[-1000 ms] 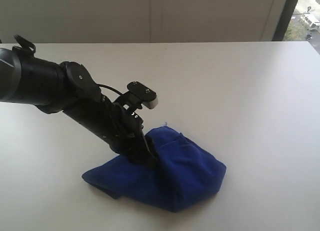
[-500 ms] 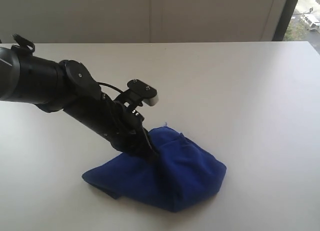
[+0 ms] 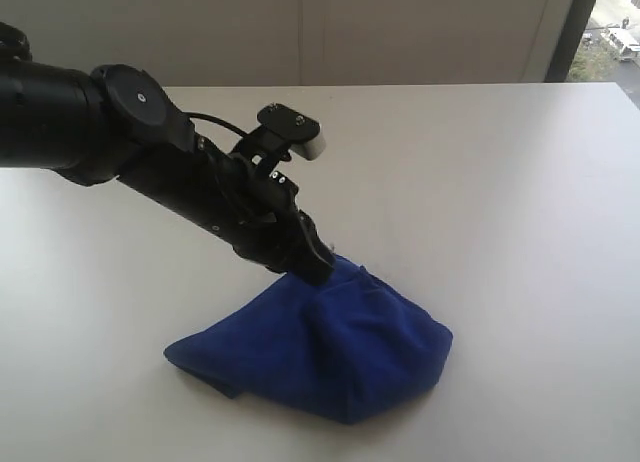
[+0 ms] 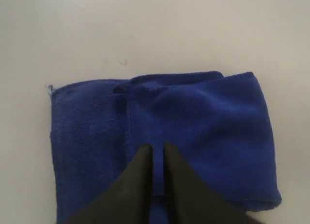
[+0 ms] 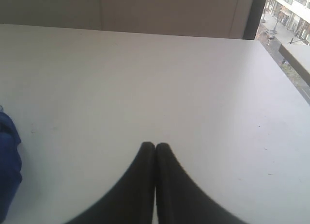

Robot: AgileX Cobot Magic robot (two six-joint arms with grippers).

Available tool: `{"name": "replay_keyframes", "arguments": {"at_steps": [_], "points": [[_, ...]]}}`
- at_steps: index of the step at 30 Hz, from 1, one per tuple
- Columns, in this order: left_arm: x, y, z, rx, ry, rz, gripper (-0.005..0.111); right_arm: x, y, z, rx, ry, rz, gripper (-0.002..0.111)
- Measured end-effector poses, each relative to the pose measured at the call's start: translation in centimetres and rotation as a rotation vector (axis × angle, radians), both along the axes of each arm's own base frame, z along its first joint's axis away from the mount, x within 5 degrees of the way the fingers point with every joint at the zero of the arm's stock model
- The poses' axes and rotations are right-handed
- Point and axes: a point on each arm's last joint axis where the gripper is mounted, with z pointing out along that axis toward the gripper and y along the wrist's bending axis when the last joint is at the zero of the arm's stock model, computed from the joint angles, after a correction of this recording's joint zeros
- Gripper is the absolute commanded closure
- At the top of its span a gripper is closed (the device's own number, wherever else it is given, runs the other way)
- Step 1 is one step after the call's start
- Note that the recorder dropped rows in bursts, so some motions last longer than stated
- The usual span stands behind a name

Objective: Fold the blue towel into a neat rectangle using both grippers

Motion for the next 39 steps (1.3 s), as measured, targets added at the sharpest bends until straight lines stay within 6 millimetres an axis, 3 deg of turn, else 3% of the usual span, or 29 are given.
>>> {"name": "replay_keyframes", "arguments": {"at_steps": [4,12,19,27,39], "points": [[0.3,-0.3,-1.8,0.031,0.046,-0.003,0.056,0.0,0.0,0.0,0.0,0.0,0.0,0.108],[0.7,-0.5,-4.0,0.068,0.082,0.007,0.056,0.0,0.0,0.0,0.0,0.0,0.0,0.108],[0.8,-0.5,-4.2,0.071,0.082,0.01,0.056,0.0,0.0,0.0,0.0,0.0,0.0,0.108],[0.7,-0.6,-4.2,0.055,0.104,0.019,0.065,0.0,0.0,0.0,0.0,0.0,0.0,0.108],[0.4,-0.9,-4.0,0.021,0.157,0.028,0.066,0.0,0.0,0.0,0.0,0.0,0.0,0.108]]}}
